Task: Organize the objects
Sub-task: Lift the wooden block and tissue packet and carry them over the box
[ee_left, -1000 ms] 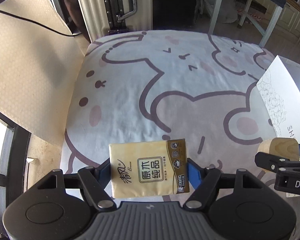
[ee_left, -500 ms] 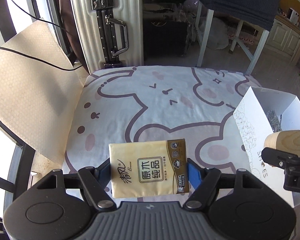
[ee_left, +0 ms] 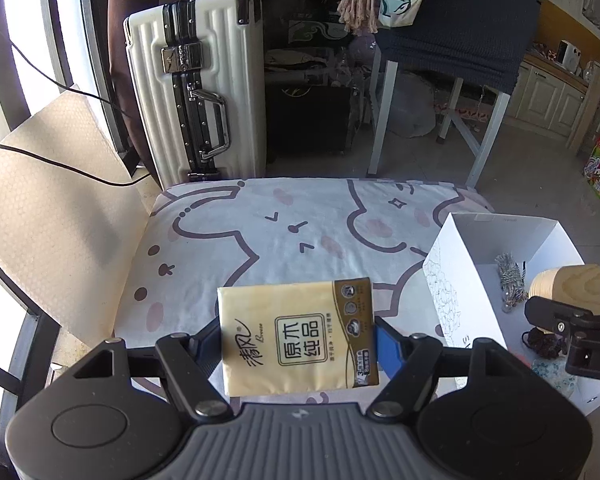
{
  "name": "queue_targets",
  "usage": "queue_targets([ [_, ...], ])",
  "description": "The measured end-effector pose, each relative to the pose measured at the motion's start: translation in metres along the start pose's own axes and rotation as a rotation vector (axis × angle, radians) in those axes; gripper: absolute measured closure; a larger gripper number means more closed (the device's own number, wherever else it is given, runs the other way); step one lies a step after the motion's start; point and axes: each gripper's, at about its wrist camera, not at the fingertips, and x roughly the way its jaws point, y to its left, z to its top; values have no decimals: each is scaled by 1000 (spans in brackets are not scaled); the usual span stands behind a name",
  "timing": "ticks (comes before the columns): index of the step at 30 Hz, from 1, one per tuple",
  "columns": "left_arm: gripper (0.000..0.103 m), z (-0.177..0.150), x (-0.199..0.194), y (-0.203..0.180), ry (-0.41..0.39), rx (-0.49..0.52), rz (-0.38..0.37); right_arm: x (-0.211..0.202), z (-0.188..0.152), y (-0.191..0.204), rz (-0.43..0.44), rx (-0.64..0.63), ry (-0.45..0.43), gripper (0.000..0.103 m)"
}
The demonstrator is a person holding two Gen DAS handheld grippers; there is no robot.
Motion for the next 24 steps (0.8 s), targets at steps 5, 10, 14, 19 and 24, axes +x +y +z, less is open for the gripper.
queue_targets([
  [5, 28, -2, -10, -5, -32, -22, -8, -10, -1, -15, 2, 38, -38, 10],
  [10, 28, 1, -19, -14, -75, -12, -7, -15, -6, -27, -15, 46, -65, 10],
  [14, 28, 6, -20, -24, -90, 5, -11, -15, -7, -39, -24, 59, -66, 10],
  [19, 28, 11, -16, -42, -95, 22, -37, -16, -6, -57, -42, 78, -68, 10],
  [24, 28, 16, -7, -63, -88, 42, -63, -16, -5, -76, -53, 88, -65, 10],
])
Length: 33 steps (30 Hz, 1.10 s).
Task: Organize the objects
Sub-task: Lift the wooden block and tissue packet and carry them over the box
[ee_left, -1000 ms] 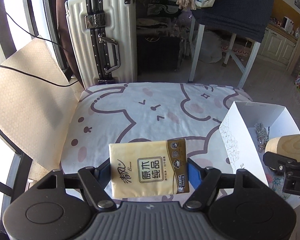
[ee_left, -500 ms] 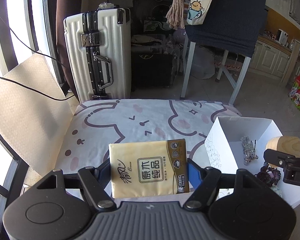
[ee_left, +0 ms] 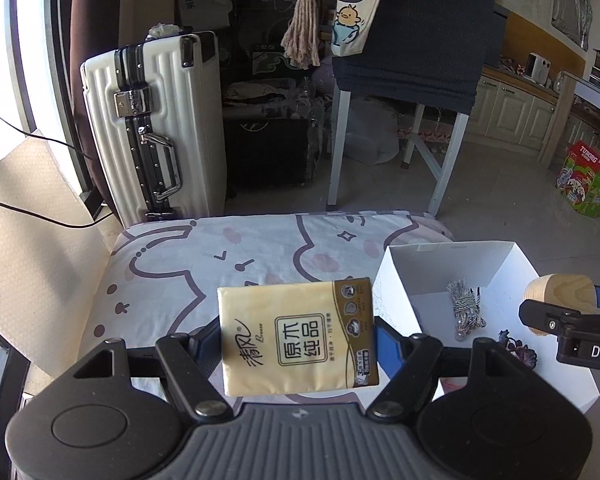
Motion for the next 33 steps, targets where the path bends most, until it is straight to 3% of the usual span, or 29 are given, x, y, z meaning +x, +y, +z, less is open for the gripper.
queue_targets([
  [12, 28, 23, 29, -50, 13, 64, -57, 23, 10, -49, -28, 18, 35, 10],
  [22, 28, 39, 67, -101, 74, 140, -139, 67, 15, -94, -44, 50, 108, 10],
  [33, 28, 50, 120, -148, 171, 280, -190, 123, 13, -108, 11, -116, 205, 10],
])
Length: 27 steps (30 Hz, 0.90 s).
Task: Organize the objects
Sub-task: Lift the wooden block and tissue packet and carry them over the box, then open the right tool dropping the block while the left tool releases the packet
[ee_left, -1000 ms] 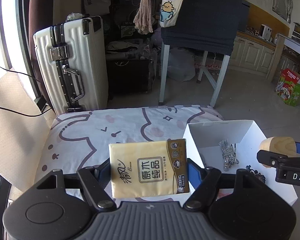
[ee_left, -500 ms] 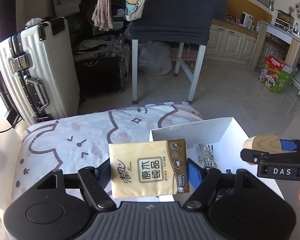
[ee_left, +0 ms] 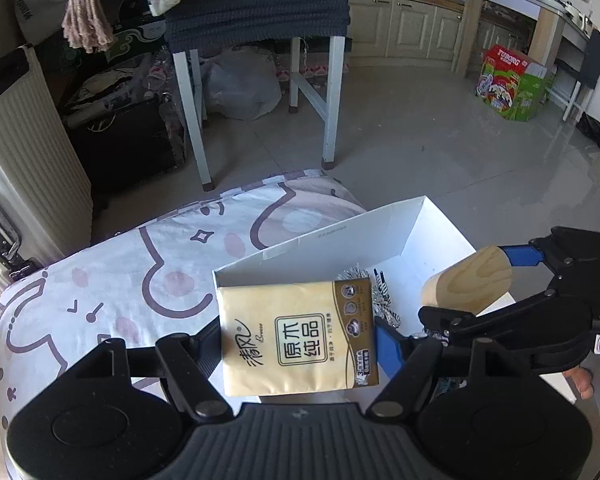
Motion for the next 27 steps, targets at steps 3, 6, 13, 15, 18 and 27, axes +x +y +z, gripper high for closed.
queue_targets([
  [3, 28, 3, 18, -5, 39, 37, -16, 15, -1, 3, 24, -66, 32, 10],
  [6, 28, 4, 35, -9, 72, 70, -27, 27, -2, 7, 40, -145, 59, 10],
  [13, 28, 5, 68, -17, 124, 122, -50, 54, -9, 15, 61, -290, 140, 10],
  [15, 28, 6, 76, -18, 130, 134, -61, 59, -11, 17, 61, -301, 152, 10],
  [18, 28, 8, 88, -23, 143, 176, -86, 65, -12, 18, 69, -315, 162, 10],
  [27, 28, 3, 108, -40, 189, 445, -88, 74, -21, 19, 72, -346, 186, 5],
])
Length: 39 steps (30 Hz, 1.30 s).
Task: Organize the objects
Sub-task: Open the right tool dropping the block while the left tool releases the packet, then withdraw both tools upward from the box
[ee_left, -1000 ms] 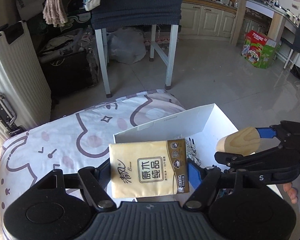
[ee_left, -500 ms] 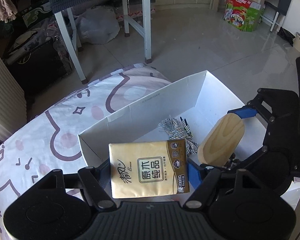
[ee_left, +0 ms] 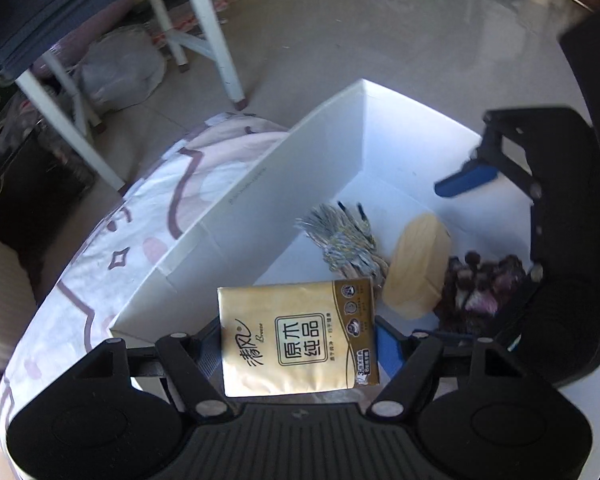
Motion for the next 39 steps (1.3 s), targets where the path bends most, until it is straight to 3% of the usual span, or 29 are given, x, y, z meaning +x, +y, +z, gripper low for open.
queue_targets([
  [7, 25, -4, 5, -12, 6, 47, -6, -6, -10, -4, 42, 1, 17, 4],
  [9, 9, -4, 5, -13, -6, 34, 9, -8, -14, -4, 47, -2, 21, 5],
  [17, 9, -5, -1, -17, -7, 46, 21, -13, -17, -2, 45, -9, 22, 4],
  [25, 9, -11, -15, -9, -26, -6, 23, -25, -14, -2, 42, 5, 5, 5],
  [31, 9, -19, -44, -1, -64, -75, 44, -49, -14, -5, 6, 76, -29, 5],
  [39, 8, -37, -98, 9, -149, -196, 78, -101, -21, -11, -55, 285, -136, 5],
])
